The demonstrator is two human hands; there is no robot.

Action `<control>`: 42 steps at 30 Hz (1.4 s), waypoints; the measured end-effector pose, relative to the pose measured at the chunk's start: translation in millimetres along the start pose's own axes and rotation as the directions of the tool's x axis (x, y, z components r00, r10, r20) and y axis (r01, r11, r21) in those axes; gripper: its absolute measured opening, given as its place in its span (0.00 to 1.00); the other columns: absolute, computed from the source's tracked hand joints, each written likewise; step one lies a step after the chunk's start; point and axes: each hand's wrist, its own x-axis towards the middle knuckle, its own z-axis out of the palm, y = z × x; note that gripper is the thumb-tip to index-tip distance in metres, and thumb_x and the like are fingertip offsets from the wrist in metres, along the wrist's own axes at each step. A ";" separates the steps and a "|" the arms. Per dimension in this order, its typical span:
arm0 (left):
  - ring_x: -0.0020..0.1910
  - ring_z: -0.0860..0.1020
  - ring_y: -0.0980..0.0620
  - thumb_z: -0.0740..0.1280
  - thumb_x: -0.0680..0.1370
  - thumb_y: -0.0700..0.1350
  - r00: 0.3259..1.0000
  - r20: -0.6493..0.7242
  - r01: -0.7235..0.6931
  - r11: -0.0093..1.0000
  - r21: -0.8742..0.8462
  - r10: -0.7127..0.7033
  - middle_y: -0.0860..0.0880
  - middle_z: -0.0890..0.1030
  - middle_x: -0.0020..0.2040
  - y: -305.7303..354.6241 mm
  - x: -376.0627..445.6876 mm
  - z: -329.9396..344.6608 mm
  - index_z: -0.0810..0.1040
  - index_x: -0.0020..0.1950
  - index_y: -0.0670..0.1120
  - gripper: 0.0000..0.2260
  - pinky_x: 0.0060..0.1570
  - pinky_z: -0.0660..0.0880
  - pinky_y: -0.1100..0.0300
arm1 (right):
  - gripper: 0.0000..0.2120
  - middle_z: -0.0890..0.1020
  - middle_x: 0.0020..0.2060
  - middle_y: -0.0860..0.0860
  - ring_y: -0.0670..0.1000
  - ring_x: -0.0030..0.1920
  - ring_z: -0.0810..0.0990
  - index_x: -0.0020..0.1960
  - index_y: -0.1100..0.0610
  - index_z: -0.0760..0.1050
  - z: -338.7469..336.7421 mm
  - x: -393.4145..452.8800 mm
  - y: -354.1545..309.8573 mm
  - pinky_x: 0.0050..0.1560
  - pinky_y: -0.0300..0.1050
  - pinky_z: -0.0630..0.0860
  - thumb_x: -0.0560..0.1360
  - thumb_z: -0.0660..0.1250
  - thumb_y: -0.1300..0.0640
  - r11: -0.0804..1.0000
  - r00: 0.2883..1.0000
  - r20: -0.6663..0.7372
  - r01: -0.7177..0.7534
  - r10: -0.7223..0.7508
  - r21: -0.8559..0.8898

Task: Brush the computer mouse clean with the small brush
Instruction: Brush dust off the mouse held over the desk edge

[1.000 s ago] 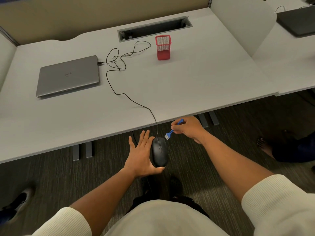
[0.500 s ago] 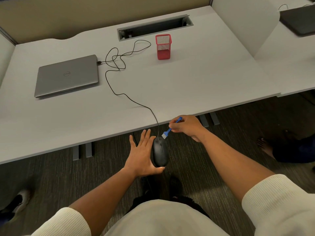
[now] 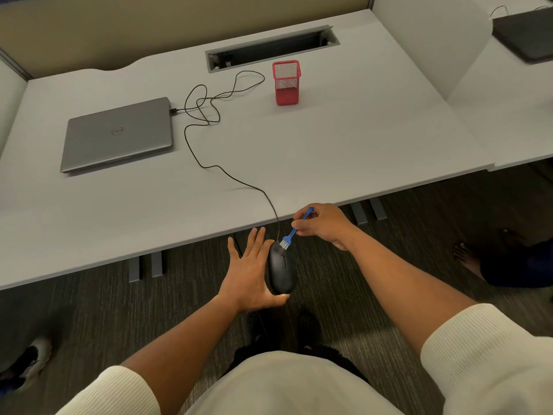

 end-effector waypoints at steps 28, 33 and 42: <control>0.80 0.32 0.49 0.62 0.63 0.80 1.000 0.016 0.010 1.000 0.013 -0.010 0.46 0.42 0.83 -1.2 -4.3 -1.0 0.51 0.82 0.47 0.58 0.72 0.29 0.34 | 0.06 0.84 0.45 0.51 0.46 0.42 0.85 0.49 0.55 0.81 10.1 0.4 -0.7 0.39 0.33 0.81 0.73 0.75 0.62 0.997 0.992 -0.106 0.068 -0.071 -0.029; 0.80 0.32 0.49 0.62 0.63 0.80 1.000 0.029 0.011 1.000 0.011 -0.011 0.46 0.42 0.83 -2.1 -4.0 -1.3 0.51 0.82 0.47 0.58 0.72 0.27 0.34 | 0.07 0.84 0.45 0.52 0.46 0.43 0.85 0.50 0.57 0.81 13.8 -0.8 -1.8 0.37 0.32 0.80 0.73 0.75 0.62 0.998 0.998 -0.036 0.052 -0.053 -0.041; 0.80 0.34 0.45 0.61 0.61 0.80 0.997 0.067 0.031 0.996 0.083 -0.037 0.43 0.42 0.83 2.1 4.9 -4.7 0.54 0.80 0.47 0.58 0.72 0.34 0.29 | 0.04 0.86 0.38 0.47 0.40 0.36 0.84 0.45 0.51 0.82 13.9 -1.4 -8.2 0.35 0.29 0.75 0.72 0.76 0.54 0.962 0.988 0.047 0.157 -0.150 -0.225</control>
